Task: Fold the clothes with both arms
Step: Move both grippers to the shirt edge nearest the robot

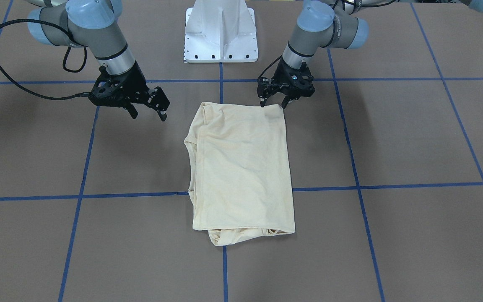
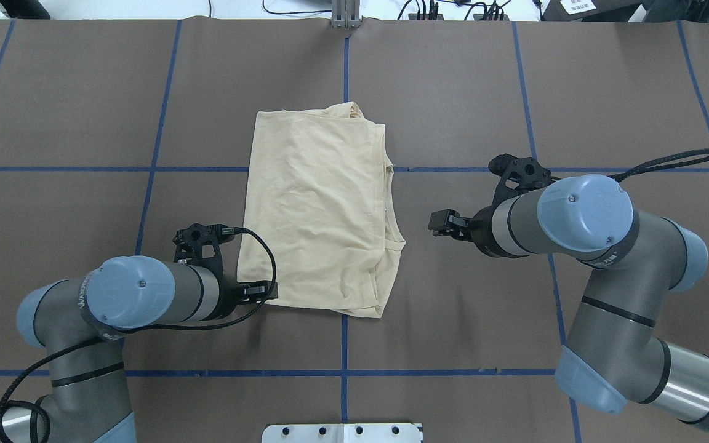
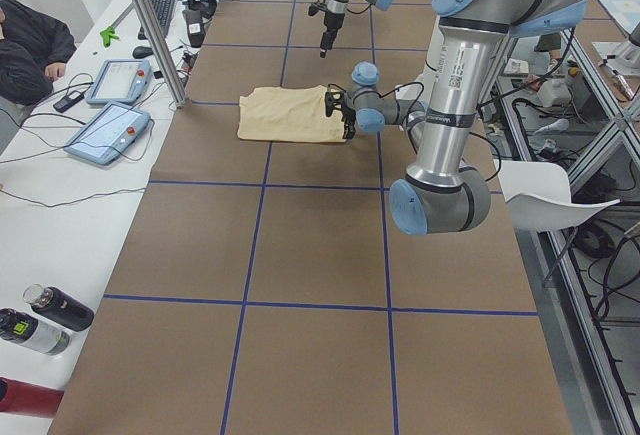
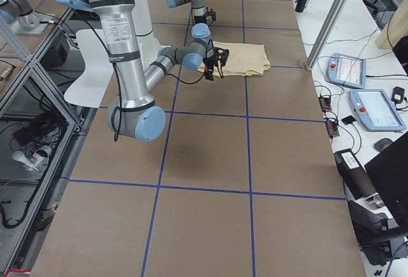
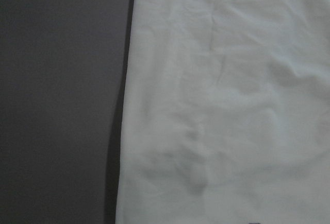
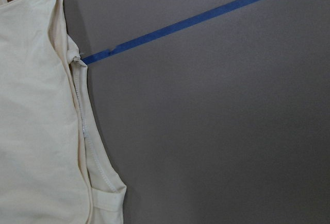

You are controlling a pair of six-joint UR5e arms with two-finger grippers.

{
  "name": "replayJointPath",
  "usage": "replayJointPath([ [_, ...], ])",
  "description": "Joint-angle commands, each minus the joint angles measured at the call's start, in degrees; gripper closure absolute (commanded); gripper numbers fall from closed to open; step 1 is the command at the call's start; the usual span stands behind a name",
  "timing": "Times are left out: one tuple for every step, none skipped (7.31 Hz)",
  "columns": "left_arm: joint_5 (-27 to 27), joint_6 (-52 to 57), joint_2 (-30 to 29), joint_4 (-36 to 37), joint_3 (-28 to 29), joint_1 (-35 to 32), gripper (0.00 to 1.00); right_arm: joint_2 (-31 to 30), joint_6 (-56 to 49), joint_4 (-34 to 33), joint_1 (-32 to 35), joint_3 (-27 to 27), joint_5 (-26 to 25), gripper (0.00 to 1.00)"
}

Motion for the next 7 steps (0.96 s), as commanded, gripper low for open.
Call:
replayJointPath([
  [0.1,-0.1,0.0,0.0,1.3,0.1,0.22,0.1,0.1,0.1,-0.3,-0.1,0.0,0.00],
  [0.1,-0.1,-0.1,0.0,1.3,0.1,0.22,0.1,0.0,0.0,-0.4,-0.1,0.0,0.00],
  [0.1,-0.1,-0.1,0.0,1.3,0.1,0.22,0.1,0.1,0.0,-0.5,-0.2,0.0,0.00],
  [0.1,-0.1,-0.3,0.0,1.5,0.1,0.23,0.2,0.1,0.0,-0.6,-0.1,0.0,0.00],
  [0.1,-0.1,-0.3,0.0,1.6,0.1,0.40,0.2,0.1,0.1,-0.7,-0.1,-0.1,0.00],
  [0.1,0.0,-0.3,0.0,1.9,0.1,0.43,0.2,0.1,0.1,-0.7,-0.1,-0.1,0.00],
  [0.1,0.1,-0.3,0.0,2.0,0.1,0.43,0.2,0.1,0.1,-0.7,-0.1,-0.1,0.00],
])
